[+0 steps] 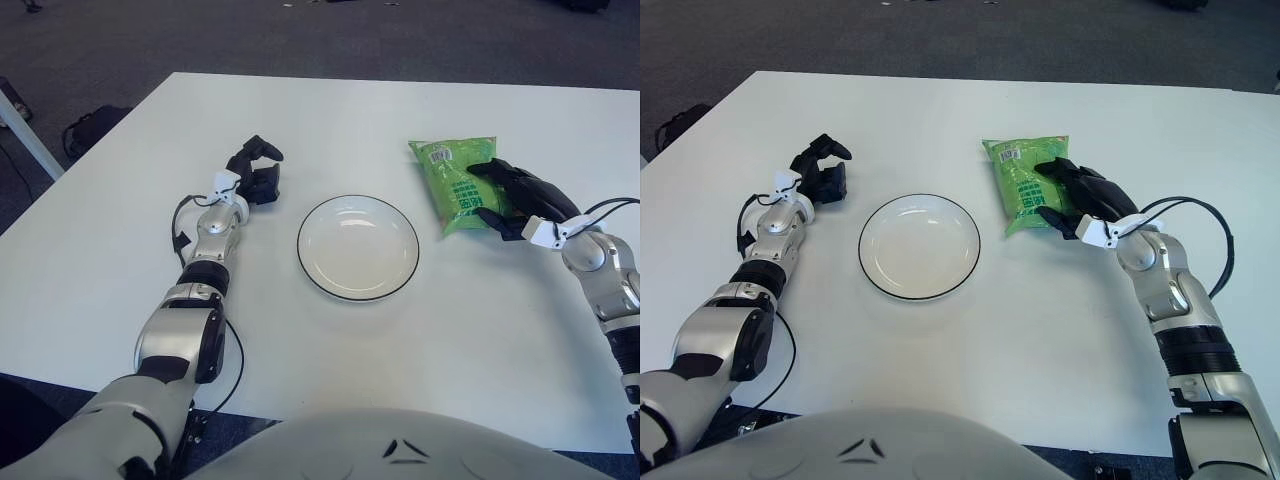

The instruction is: Put the snack into the plate.

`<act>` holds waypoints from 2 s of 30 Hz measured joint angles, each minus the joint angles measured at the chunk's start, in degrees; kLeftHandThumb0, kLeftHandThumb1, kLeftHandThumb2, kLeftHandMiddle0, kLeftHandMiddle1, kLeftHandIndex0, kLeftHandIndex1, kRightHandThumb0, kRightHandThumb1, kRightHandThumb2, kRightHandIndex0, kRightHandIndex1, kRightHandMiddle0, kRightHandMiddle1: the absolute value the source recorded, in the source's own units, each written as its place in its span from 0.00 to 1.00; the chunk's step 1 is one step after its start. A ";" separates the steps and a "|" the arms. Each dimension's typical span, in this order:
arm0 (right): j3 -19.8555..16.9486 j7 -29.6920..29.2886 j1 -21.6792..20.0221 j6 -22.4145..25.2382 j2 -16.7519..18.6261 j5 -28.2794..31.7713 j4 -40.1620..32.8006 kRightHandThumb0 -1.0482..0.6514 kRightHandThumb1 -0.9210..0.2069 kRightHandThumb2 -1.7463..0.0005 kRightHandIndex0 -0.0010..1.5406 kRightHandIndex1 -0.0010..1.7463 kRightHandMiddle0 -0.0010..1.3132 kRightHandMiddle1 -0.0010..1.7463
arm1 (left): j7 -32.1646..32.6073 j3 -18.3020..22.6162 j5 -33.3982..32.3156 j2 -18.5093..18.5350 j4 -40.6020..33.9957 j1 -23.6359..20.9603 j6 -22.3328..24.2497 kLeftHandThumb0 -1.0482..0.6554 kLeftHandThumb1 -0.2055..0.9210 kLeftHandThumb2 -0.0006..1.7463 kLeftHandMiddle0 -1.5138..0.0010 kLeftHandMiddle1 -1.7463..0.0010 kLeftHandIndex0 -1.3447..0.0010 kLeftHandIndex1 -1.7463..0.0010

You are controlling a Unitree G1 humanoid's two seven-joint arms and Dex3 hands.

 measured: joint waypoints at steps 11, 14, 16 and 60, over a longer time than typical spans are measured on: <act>-2.58 -8.05 0.95 1.01 2.68 -1.11 0.25 0.19 0.00 0.61 0.14 0.48 0.00 0.61 | 0.92 -0.38 0.24 -0.74 0.01 -0.09 -0.05 0.37 0.63 0.62 0.22 0.00 0.66 0.00; -3.59 -8.46 1.42 2.24 3.70 -0.45 -0.65 0.20 0.00 0.63 0.15 0.50 0.00 0.64 | 0.98 -0.51 0.25 -0.81 0.10 -0.12 -0.07 0.37 0.63 0.62 0.21 0.00 0.66 0.00; -4.32 -8.36 1.98 3.69 4.41 0.39 -1.95 0.21 0.00 0.64 0.15 0.51 0.00 0.65 | 1.02 -0.59 0.25 -0.93 0.13 -0.15 -0.07 0.37 0.63 0.62 0.21 0.00 0.65 0.00; 3.13 -20.93 -9.90 -20.03 -12.44 -12.49 27.07 0.29 0.06 0.57 0.13 0.58 0.00 0.68 | 5.69 -2.80 2.79 -2.31 -1.51 0.13 -0.07 0.36 0.57 0.66 0.20 0.00 0.62 0.00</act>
